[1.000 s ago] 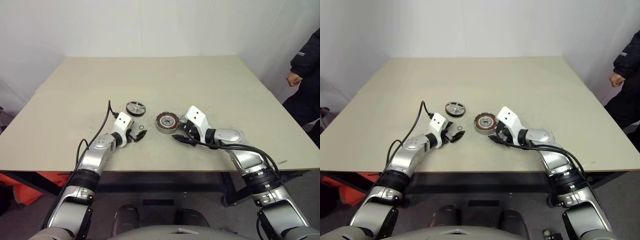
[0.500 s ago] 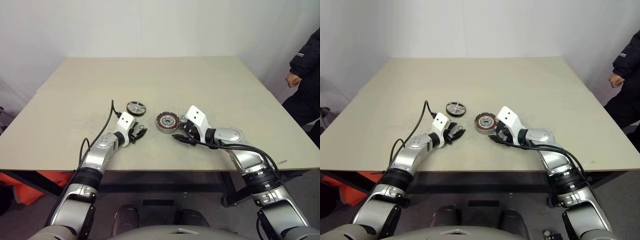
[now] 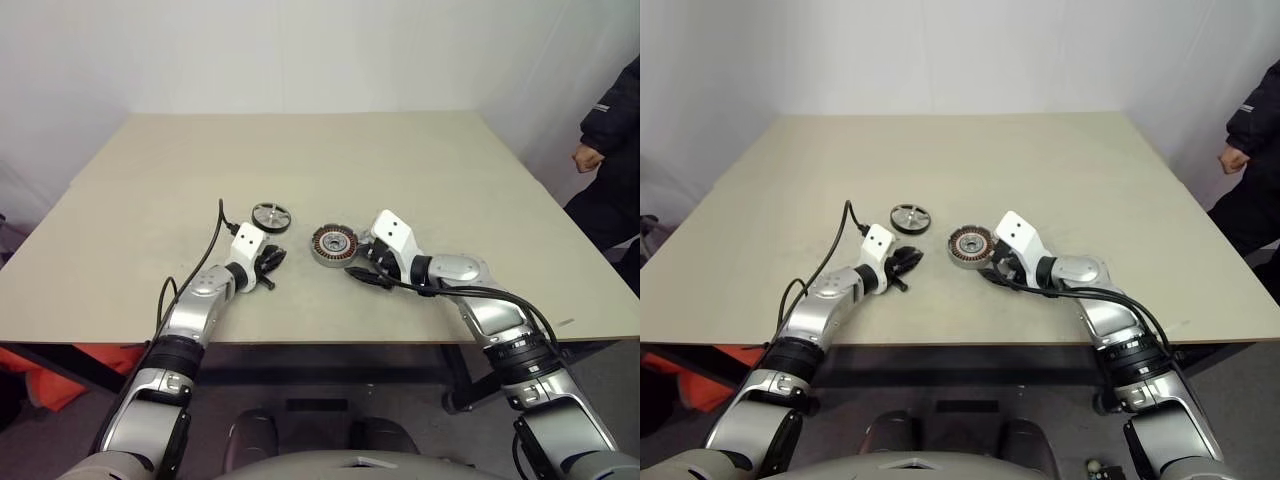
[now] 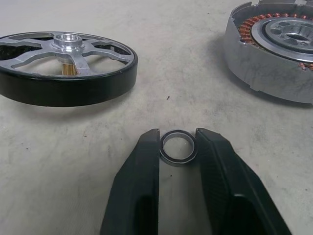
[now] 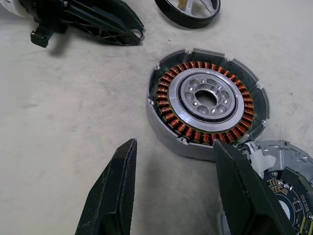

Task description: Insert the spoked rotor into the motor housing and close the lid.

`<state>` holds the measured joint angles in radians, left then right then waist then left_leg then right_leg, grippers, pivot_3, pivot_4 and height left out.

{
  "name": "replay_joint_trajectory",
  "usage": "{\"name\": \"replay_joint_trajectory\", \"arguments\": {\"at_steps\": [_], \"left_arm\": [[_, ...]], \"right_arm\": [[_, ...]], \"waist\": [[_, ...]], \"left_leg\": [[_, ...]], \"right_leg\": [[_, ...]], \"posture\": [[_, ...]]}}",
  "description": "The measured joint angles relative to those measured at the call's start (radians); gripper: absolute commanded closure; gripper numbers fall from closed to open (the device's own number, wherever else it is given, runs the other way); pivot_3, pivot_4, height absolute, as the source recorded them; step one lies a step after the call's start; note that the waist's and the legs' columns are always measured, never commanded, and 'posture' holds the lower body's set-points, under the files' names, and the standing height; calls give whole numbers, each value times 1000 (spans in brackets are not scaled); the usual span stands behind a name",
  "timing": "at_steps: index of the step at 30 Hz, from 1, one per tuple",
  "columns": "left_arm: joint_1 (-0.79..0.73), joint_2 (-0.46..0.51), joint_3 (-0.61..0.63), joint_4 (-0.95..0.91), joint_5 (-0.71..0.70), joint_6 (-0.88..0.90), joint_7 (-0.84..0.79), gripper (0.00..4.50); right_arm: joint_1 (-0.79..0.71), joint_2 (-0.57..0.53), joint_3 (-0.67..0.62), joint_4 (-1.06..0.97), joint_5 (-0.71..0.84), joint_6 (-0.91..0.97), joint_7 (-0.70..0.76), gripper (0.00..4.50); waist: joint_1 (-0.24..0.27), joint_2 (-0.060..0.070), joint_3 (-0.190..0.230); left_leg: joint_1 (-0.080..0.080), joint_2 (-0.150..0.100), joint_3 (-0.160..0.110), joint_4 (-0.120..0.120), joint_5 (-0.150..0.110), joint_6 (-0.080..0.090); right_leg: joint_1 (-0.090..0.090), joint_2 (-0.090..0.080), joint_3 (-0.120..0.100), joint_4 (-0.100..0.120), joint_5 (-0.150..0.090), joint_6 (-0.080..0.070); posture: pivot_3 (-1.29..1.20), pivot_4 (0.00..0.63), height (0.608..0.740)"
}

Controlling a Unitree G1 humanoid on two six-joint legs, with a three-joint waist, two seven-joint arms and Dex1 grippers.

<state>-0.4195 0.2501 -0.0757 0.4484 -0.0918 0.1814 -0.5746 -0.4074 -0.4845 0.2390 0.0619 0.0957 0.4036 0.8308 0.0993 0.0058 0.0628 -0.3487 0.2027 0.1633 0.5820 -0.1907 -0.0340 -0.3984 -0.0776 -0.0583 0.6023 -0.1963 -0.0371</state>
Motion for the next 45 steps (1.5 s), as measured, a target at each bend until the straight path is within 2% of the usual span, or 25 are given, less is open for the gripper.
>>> {"name": "replay_joint_trajectory", "arguments": {"at_steps": [10, 18, 22, 27, 33, 42, 45], "left_arm": [[28, 6, 28, -39, -39, 18, -28, 3314], [40, 70, 50, -73, -105, 69, -127, 3314], [7, 73, 32, -75, -104, 78, -169, 3314], [-107, 63, -1, -72, -99, 76, -212, 3314], [-220, 19, -63, 33, -64, 38, -270, 3314], [-326, -51, -126, 261, 1, -71, -324, 3314], [-348, -65, -126, 307, 9, -97, -329, 3314]], "right_arm": [[-2, 3, 0, 0, 0, -3, -2, 1728], [-2, 14, 1, 1, -5, -4, -4, 1728], [-2, 15, 5, 1, -6, -4, 4, 1728], [29, -21, 11, -43, -6, -4, 34, 1728], [76, -63, 11, -108, -6, -4, 66, 1728], [93, -67, 11, -124, -8, -3, 55, 1728], [102, -67, 11, -124, -10, -3, 43, 1728]], "waist": [[-3, 0, 0], [-4, 0, 0], [0, -1, 1], [0, -1, 1], [-2, -1, 1], [3, -2, 1], [2, -2, 1]], "left_leg": [[-1, 0, 0, -1, 0, 0], [-4, 1, 4, -4, 0, 0], [-4, 1, 5, -4, 0, 0], [-3, 1, 5, -4, 0, -1], [-3, 1, 6, -4, 0, 0], [-3, 1, 6, -4, 0, 0], [-4, 1, 6, -4, 0, 0]], "right_leg": [[-2, 0, 0, -1, 0, 0], [-7, 1, 2, -1, 0, -5], [-7, 1, 2, 0, -2, -2], [-6, 1, 2, 0, -2, -2], [-6, 1, 2, 0, -2, -2], [-6, 1, 2, 0, -2, -2], [-6, 1, 2, 0, 1, -7]], "posture": [[0, 0, 740], [0, 0, 740], [0, 0, 740], [0, 0, 740], [0, 0, 740], [0, 0, 740], [0, 0, 740]]}}
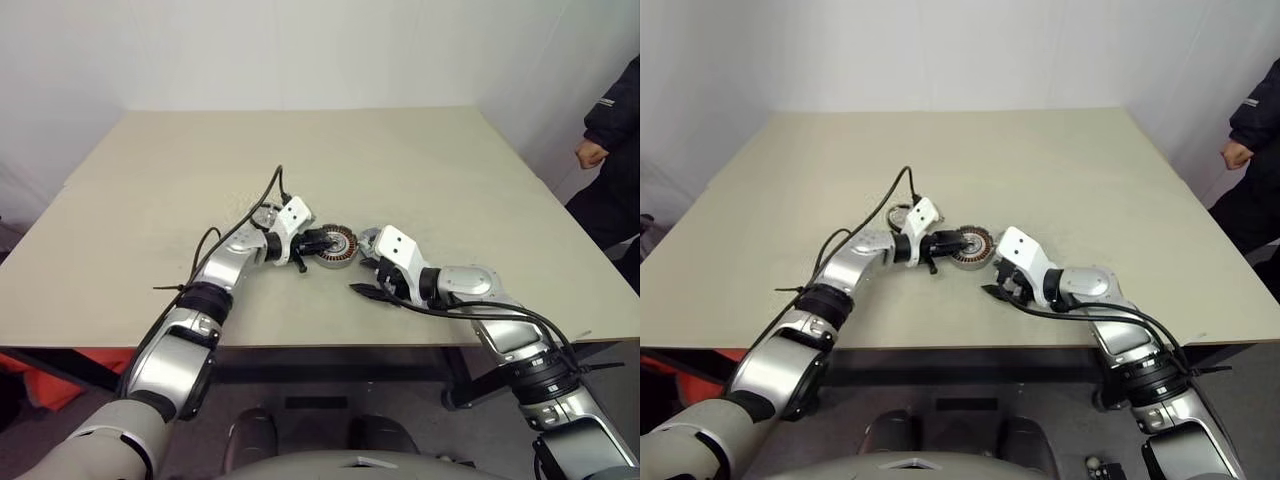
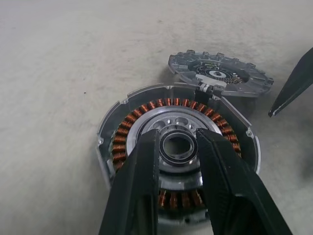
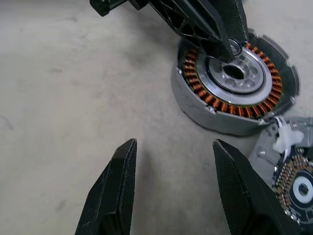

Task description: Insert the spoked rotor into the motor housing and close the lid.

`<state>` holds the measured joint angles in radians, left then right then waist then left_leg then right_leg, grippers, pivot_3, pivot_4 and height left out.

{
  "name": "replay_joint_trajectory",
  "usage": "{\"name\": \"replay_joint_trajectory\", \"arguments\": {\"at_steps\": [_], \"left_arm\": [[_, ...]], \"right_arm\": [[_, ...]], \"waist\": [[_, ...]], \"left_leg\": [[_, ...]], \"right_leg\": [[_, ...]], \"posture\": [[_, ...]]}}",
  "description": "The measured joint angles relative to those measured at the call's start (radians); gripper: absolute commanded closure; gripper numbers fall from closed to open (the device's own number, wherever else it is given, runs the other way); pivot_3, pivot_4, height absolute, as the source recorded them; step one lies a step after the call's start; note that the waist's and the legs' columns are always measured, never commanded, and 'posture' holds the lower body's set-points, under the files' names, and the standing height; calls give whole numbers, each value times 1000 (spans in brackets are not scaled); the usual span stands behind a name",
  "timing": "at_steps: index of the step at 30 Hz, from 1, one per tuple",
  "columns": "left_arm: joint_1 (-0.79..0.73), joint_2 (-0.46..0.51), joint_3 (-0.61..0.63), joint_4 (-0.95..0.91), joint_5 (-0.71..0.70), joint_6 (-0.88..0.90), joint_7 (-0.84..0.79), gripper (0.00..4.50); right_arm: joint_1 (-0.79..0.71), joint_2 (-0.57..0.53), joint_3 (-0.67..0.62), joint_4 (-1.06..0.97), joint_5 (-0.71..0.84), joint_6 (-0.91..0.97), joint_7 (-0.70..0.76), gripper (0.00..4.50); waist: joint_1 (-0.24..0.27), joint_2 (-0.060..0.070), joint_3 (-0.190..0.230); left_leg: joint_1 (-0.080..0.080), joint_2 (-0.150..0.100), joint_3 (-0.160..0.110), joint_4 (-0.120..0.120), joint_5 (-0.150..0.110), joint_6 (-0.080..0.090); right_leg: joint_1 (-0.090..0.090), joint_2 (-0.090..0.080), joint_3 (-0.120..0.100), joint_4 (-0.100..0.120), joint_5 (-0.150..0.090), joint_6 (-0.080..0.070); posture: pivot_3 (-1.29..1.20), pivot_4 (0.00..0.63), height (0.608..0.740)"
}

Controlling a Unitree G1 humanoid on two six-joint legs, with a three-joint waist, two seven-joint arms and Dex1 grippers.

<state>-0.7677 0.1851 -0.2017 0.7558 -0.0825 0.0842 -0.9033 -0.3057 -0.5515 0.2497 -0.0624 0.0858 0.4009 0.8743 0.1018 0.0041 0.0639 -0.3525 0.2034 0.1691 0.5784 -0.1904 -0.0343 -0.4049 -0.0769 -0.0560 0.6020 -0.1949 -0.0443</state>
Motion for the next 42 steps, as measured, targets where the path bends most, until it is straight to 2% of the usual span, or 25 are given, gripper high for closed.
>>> {"name": "replay_joint_trajectory", "arguments": {"at_steps": [12, 28, 31, 35, 42], "left_arm": [[-58, -37, 1, 142, 41, -77, -4, 3314], [-63, -50, 15, 173, 55, -109, 14, 3314], [-64, -53, 17, 178, 57, -115, 14, 2717], [-65, -55, 18, 181, 63, -120, 28, 1411], [-66, -58, 25, 177, 68, -119, 41, 1411]], "right_arm": [[10, 0, 0, -2, -5, 0, -30, 1728], [10, 0, -1, -2, -5, 0, -38, 1728], [10, 0, -1, -2, -5, 0, -38, 1728], [10, 0, -1, -2, -5, 0, -40, 1728], [10, -3, -1, -2, -5, 0, -42, 1728]], "waist": [[2, 0, 0], [5, 0, 0], [5, 0, 0], [5, 0, 0], [5, 0, 0]], "left_leg": [[0, 0, 0, 0, 0, 0], [0, 0, 0, 0, 0, 0], [0, 0, 0, 0, 0, 0], [0, 0, 0, 0, 0, 0], [0, 0, 0, 0, 0, 0]], "right_leg": [[0, 0, 0, 0, 0, 0], [0, 0, 0, 0, 0, 0], [0, 0, 0, 0, 0, 0], [0, 0, 0, 0, 0, -1], [0, 0, 0, 0, 0, -1]], "posture": [[0, 0, 740], [0, 0, 740], [0, 0, 740], [0, 0, 740], [0, 0, 740]]}}
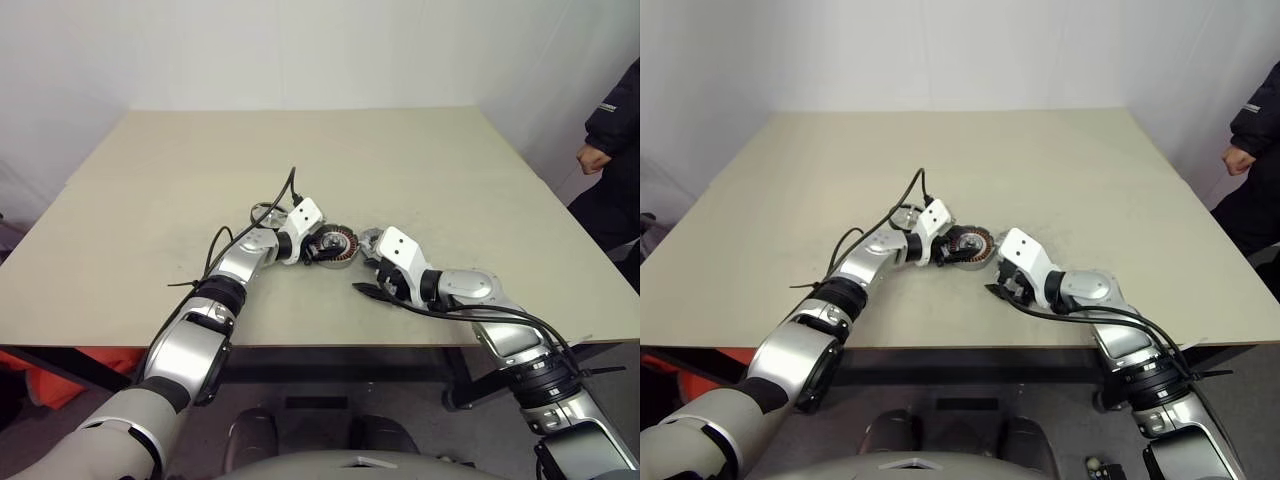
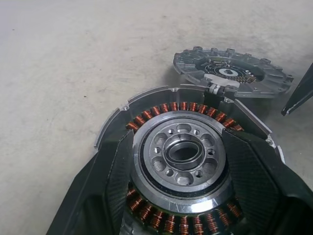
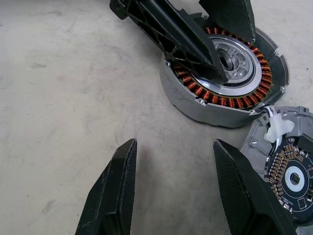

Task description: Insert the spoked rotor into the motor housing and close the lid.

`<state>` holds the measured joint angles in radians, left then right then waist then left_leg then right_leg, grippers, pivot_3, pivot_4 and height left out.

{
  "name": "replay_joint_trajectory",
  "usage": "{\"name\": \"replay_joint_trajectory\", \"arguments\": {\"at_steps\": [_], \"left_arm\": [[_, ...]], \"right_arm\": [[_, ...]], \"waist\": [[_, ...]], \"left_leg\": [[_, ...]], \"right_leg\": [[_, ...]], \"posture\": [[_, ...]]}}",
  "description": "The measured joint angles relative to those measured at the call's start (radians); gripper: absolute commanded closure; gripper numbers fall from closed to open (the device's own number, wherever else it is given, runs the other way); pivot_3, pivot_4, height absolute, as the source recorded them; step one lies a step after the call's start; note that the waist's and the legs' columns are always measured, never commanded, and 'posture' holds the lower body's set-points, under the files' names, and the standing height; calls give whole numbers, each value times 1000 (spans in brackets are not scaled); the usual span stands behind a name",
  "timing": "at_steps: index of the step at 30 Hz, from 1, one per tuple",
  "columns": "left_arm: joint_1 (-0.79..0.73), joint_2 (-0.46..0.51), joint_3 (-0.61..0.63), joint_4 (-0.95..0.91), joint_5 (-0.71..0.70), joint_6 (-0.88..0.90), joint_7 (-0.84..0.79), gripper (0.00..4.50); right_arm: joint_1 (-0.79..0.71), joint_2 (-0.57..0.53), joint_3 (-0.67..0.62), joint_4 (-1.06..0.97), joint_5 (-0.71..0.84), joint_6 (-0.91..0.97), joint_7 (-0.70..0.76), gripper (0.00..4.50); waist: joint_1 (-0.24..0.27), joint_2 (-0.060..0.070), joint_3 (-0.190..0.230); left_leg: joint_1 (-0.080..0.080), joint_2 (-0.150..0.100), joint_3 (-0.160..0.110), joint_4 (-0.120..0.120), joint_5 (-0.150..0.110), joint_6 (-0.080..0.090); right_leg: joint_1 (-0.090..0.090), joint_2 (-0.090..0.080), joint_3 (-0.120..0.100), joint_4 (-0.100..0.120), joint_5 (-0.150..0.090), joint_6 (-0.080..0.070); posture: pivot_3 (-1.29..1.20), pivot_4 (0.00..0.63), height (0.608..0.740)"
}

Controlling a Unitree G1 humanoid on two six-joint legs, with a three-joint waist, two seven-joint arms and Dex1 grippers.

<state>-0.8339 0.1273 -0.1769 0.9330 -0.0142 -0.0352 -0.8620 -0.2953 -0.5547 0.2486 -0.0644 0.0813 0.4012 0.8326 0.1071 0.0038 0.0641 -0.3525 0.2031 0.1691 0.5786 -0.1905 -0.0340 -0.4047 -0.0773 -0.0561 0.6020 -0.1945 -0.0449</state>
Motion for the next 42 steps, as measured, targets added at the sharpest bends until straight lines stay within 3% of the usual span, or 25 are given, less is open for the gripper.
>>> {"name": "replay_joint_trajectory", "arguments": {"at_steps": [5, 11, 14, 20, 42], "left_arm": [[57, 15, 34, -103, -27, 38, -2, 1411], [223, 47, 82, -389, -93, 181, 26, 1411], [304, 64, 89, -515, -114, 252, 44, 1352], [440, 86, 94, -736, -146, 366, 95, 1352], [530, 108, 100, -850, -177, 428, 195, 1352]], "right_arm": [[0, -9, -7, -44, 6, 5, 16, 1728], [-27, -11, -47, -86, 45, 36, 27, 1728], [-62, 4, -51, -62, 47, 43, 15, 2365], [-166, 72, -39, 141, 11, 35, -44, 4457], [-346, 253, 33, 489, -67, -123, -33, 4457]], "waist": [[0, 0, 0], [-3, 0, 0], [-6, 0, 0], [-12, 0, 0], [-14, 0, 0]], "left_leg": [[0, 0, 0, 0, 0, 0], [0, 1, 1, 0, 0, 0], [1, 1, 1, 0, 0, 0], [1, 1, 1, 0, 0, 0], [0, 1, 2, 0, 0, 0]], "right_leg": [[0, 0, 0, 0, 0, 0], [0, 0, 0, 0, 0, 0], [0, 0, 0, 1, -1, 1], [-1, 0, 0, 1, -3, 6], [-1, 1, 0, 1, 0, -1]], "posture": [[0, 0, 740], [0, 0, 740], [0, 0, 740], [0, 0, 740], [0, 0, 740]]}}
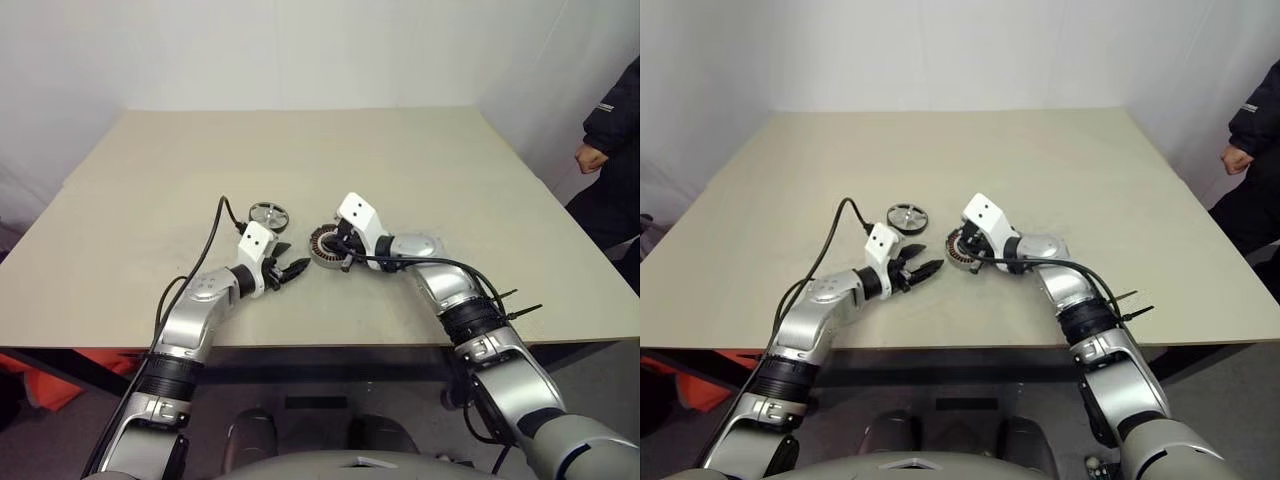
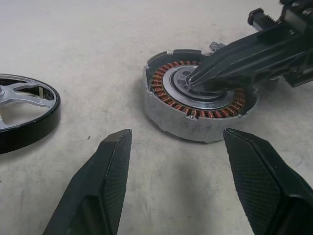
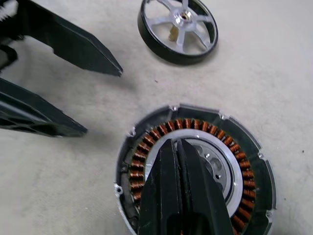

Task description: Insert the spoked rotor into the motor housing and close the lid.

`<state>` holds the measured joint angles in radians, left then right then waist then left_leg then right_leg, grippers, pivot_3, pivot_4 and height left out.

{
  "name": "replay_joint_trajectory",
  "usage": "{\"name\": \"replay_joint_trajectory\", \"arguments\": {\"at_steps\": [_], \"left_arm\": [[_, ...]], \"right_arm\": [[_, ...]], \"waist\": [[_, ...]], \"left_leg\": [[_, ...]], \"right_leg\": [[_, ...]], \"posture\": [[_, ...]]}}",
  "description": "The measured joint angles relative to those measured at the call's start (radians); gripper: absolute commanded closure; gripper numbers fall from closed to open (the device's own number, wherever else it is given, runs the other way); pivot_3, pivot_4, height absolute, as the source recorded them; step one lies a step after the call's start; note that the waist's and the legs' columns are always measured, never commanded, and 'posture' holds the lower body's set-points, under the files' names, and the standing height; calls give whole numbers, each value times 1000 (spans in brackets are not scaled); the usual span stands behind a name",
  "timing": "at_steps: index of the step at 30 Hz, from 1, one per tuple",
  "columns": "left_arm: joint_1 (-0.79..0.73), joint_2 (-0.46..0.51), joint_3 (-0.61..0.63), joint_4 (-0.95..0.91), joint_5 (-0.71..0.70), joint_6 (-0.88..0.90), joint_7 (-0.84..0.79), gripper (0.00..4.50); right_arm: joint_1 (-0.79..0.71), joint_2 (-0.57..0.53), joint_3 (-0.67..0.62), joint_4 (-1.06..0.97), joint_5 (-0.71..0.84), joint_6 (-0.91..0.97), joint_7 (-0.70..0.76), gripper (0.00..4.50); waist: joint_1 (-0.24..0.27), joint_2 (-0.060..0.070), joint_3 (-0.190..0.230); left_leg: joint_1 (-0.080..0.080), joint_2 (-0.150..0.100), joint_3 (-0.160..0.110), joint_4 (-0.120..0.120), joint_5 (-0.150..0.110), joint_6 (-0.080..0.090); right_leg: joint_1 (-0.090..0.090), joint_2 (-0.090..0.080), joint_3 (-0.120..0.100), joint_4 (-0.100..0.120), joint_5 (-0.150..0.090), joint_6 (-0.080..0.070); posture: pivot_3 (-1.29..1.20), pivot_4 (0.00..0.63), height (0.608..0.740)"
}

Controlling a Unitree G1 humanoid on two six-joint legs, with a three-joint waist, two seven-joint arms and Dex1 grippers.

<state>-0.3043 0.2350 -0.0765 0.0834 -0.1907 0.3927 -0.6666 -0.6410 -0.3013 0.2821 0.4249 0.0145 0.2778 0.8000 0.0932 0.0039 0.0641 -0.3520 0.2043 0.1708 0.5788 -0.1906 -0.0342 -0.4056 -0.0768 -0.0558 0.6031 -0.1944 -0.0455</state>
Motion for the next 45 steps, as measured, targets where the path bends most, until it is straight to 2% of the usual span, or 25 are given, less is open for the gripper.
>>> {"name": "replay_joint_trajectory", "arguments": {"at_steps": [35, 45], "left_arm": [[10, 18, 0, 3, -4, -1, 31, 1352], [10, 18, 1, 20, -4, -4, 39, 1352]], "right_arm": [[-13, 4, -29, 43, -33, -47, -1, 4457], [-40, -3, -45, -7, -30, -29, 0, 4457]], "waist": [[0, 0, 0], [0, 0, 0]], "left_leg": [[1, 0, 0, 0, 0, 0], [1, 0, 0, 0, 0, 0]], "right_leg": [[0, 0, 0, 1, 0, 0], [0, 0, 0, 1, 0, 0]], "posture": [[0, 0, 740], [0, 0, 740]]}}
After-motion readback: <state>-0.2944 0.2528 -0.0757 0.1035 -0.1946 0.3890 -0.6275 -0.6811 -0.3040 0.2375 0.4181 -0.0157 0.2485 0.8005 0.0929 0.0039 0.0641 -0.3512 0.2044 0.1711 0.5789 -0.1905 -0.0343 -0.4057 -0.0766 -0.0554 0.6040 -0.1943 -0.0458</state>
